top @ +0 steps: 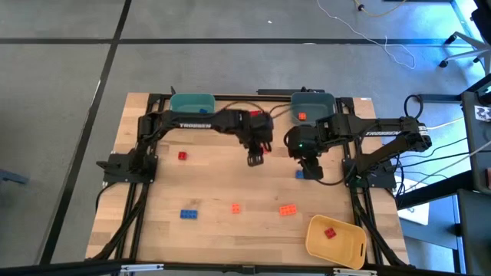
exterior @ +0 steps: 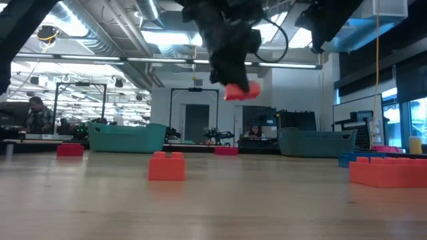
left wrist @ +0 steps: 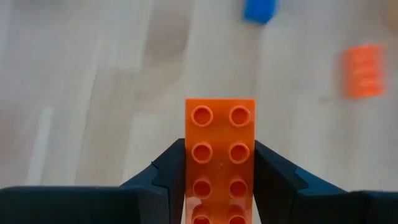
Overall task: Sort & place blocks by color
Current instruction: Put the orange game piece into the dark blue bin
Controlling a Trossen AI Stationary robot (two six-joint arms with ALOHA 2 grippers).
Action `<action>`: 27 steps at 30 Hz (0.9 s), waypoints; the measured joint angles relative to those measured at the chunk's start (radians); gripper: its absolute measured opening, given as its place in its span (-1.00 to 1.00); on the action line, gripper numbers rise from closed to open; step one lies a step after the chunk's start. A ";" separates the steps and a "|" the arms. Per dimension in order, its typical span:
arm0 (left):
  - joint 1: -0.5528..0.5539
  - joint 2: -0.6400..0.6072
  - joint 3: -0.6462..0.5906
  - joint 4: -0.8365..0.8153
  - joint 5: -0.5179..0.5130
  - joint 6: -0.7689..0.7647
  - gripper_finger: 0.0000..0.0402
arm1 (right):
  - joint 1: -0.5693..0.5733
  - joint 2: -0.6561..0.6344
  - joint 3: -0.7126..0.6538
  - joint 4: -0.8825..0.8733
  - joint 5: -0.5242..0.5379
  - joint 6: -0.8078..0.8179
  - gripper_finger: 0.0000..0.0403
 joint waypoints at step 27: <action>0.071 -0.002 0.085 0.192 0.534 0.013 -0.35 | 0.000 0.000 0.000 0.234 0.132 -0.352 -0.21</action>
